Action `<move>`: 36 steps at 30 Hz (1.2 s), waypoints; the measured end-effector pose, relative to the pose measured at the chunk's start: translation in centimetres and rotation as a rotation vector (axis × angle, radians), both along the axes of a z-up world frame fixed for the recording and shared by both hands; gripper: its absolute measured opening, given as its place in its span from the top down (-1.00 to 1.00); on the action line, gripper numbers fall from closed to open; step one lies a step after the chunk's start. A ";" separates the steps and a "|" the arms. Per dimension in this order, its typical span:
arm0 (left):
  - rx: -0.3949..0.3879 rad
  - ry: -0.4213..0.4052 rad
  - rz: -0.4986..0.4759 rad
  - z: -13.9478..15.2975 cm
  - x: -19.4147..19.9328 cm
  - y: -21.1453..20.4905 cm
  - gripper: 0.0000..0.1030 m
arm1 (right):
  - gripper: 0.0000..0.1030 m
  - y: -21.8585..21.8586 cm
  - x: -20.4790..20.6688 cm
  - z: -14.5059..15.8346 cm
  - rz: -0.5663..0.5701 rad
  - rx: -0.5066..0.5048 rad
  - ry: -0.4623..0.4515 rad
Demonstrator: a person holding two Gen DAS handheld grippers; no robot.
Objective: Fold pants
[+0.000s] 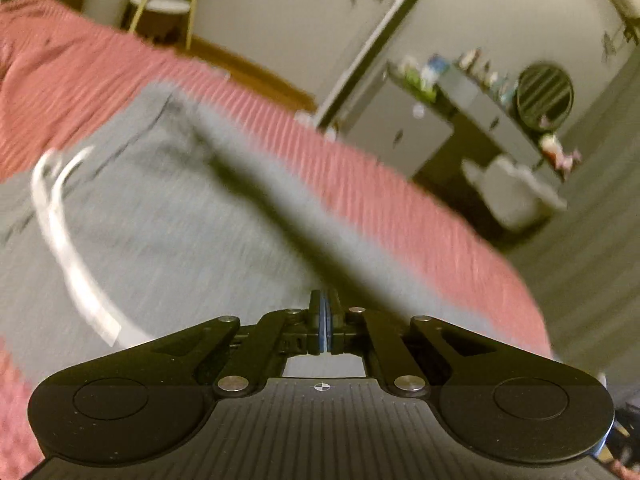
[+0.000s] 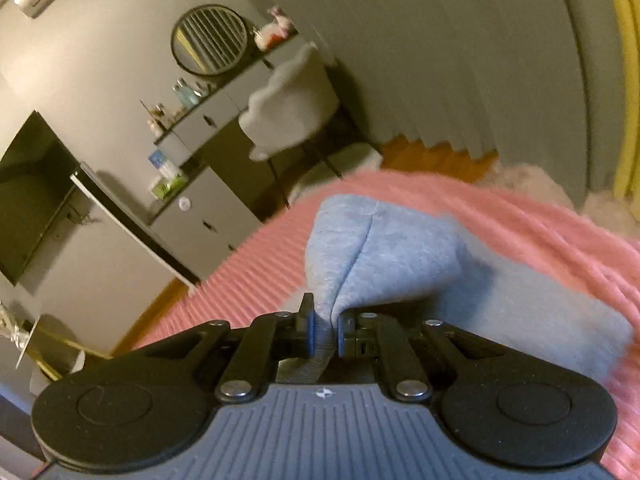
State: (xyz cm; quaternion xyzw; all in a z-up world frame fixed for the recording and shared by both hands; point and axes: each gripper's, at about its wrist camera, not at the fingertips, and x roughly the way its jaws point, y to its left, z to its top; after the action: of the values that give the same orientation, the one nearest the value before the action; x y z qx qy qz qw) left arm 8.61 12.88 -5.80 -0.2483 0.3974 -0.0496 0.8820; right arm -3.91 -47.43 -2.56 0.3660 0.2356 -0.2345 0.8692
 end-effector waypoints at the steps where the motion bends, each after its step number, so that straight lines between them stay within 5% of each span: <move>1: 0.019 0.034 -0.008 -0.9 -0.7 0.1 0.95 | 0.78 0.0 -0.8 -1.4 0.003 -0.001 0.033; 4: 0.008 0.158 0.023 -3.6 -0.8 1.7 0.95 | 0.69 -0.1 -1.1 -5.8 -0.016 0.022 0.211; 6: -0.029 0.146 0.067 -3.3 -0.2 3.1 0.78 | 0.60 0.0 -1.4 -7.7 -0.035 0.062 0.252; 7: -0.027 0.116 0.077 -2.7 0.4 3.5 0.58 | 0.60 0.1 -1.6 -7.9 -0.047 0.059 0.244; 9: 0.049 0.077 0.102 -1.1 2.4 3.5 -0.35 | 0.43 0.3 -1.4 -7.9 -0.044 0.048 0.239; 10: 0.093 0.064 0.119 -0.4 3.7 3.5 -0.43 | 0.39 0.2 -1.2 -8.0 -0.044 0.055 0.242; 15: 0.157 0.058 0.150 -0.1 11.7 4.4 -0.48 | 0.06 0.8 -1.2 -8.3 -0.058 0.071 0.217; 18: 0.104 0.131 0.170 -2.2 16.0 5.5 -0.38 | -0.01 1.1 -0.5 -8.9 -0.063 0.061 0.202; 20: 0.052 0.180 0.172 -3.8 18.4 5.8 -0.08 | -0.17 1.4 -0.7 -9.2 -0.051 0.044 0.182; 27: -0.073 0.196 0.166 -6.0 21.3 5.9 -0.10 | -0.82 2.1 1.3 -9.1 0.039 -0.010 0.214; 32: -0.100 0.229 0.157 -6.3 21.9 5.8 -0.27 | -0.86 1.0 0.7 -8.6 0.023 0.044 0.178; 35: -0.013 0.234 0.139 -6.2 22.5 4.9 -0.03 | -0.80 -0.8 -0.9 -8.6 -0.056 0.147 0.113; 36: -0.007 0.242 0.134 -6.3 22.6 4.7 0.20 | -0.69 -1.5 -1.3 -8.7 -0.072 0.175 0.109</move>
State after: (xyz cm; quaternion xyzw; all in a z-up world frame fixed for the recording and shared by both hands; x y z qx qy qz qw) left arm 31.17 17.55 -12.07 -0.2815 0.4831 0.0386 0.8282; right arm -5.21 -48.89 -11.29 0.4356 0.2887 -0.2635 0.8108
